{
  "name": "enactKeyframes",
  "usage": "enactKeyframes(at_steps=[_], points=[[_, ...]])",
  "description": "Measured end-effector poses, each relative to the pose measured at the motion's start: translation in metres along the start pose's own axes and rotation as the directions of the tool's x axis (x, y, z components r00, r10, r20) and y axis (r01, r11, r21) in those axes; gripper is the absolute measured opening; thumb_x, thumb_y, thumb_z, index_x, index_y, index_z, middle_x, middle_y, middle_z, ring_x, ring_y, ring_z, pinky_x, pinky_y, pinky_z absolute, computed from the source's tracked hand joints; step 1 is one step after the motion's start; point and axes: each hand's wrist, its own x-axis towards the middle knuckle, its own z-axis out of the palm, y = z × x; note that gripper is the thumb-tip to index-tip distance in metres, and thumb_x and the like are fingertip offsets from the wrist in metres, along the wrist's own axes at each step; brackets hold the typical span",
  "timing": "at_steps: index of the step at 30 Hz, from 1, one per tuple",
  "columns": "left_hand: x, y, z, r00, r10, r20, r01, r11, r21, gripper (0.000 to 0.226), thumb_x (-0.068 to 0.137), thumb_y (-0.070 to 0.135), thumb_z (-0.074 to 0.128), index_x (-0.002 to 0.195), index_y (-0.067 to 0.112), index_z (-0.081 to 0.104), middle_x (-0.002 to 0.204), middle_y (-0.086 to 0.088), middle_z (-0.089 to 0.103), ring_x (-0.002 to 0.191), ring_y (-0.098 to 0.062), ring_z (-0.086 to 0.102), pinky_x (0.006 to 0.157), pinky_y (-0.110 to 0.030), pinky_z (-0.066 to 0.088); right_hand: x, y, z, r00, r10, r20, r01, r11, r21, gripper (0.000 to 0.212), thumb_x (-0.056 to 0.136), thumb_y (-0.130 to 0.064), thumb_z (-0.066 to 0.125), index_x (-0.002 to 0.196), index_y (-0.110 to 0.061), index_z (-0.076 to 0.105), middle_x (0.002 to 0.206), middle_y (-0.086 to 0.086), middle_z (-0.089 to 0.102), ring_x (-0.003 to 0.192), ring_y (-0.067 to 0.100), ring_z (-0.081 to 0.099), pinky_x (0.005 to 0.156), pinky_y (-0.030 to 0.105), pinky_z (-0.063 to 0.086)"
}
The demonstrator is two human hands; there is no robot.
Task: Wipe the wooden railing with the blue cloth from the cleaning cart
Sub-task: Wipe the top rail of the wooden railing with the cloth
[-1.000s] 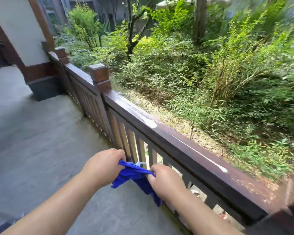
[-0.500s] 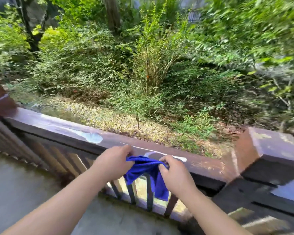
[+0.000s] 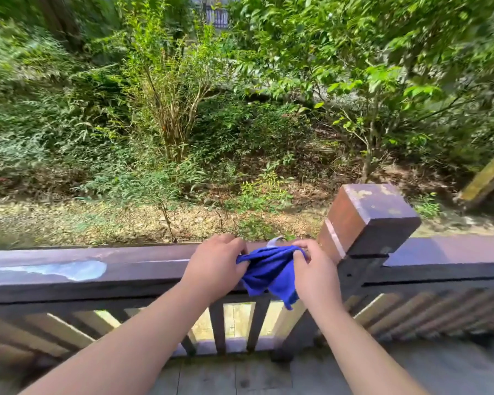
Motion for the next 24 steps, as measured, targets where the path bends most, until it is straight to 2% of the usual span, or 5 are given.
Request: enactKeyframes(at_steps=[2,5,9,13,24], points=[[0.008,-0.003,0.01,1.0,0.025,-0.01,-0.024,0.998,0.066,0.024,0.091,0.049,0.058,0.106,0.031,0.061,0.108,0.006,0.061,0.104,-0.022,0.055,0.086,-0.038,0.048,0.011,0.002,0.006,0.999,-0.045,-0.029,0.044,0.998,-0.044,0.016,0.099,-0.025,0.046,0.099,-0.036,0.057,0.095,-0.009,0.065,0.088,0.017,0.06,0.073,0.036,0.049],[0.01,-0.02,0.022,1.0,0.001,0.016,-0.003,0.988,0.157,0.06,0.081,0.07,0.054,0.125,0.031,0.058,0.128,0.006,0.059,0.117,-0.022,0.054,0.097,-0.04,0.049,0.023,0.004,0.022,0.987,-0.158,-0.04,0.151,0.98,-0.131,0.017,0.099,-0.026,0.046,0.111,-0.03,0.057,0.105,-0.003,0.059,0.099,0.024,0.056,0.082,0.039,0.047],[0.005,-0.05,0.035,0.995,-0.095,0.026,0.087,0.971,0.222,0.1,0.068,0.096,0.045,0.142,0.028,0.052,0.153,0.001,0.05,0.14,-0.025,0.044,0.116,-0.048,0.037,0.028,0.011,0.057,0.95,-0.256,0.178,0.304,0.886,-0.35,0.051,0.089,-0.052,0.053,0.133,-0.025,0.051,0.126,0.003,0.056,0.114,0.026,0.05,0.095,0.041,0.044],[-0.004,-0.073,0.044,0.99,-0.144,0.007,0.139,0.967,0.215,0.108,0.065,0.101,0.043,0.145,0.029,0.049,0.16,0.001,0.043,0.148,-0.024,0.036,0.121,-0.054,0.027,0.015,0.033,0.088,0.904,-0.278,0.325,0.421,0.712,-0.562,0.069,0.088,-0.064,0.044,0.143,-0.021,0.047,0.153,0.012,0.041,0.137,0.039,0.032,0.115,0.05,0.029],[-0.017,-0.11,0.034,0.99,-0.143,-0.018,0.144,0.971,0.191,0.123,0.059,0.107,0.038,0.147,0.021,0.048,0.147,0.001,0.056,0.135,-0.024,0.049,0.115,-0.047,0.038,0.0,0.018,0.109,0.832,-0.332,0.443,0.546,0.625,-0.557,0.054,0.095,-0.041,0.037,0.144,-0.018,0.045,0.158,0.007,0.037,0.136,0.039,0.038,0.119,0.051,0.026]])
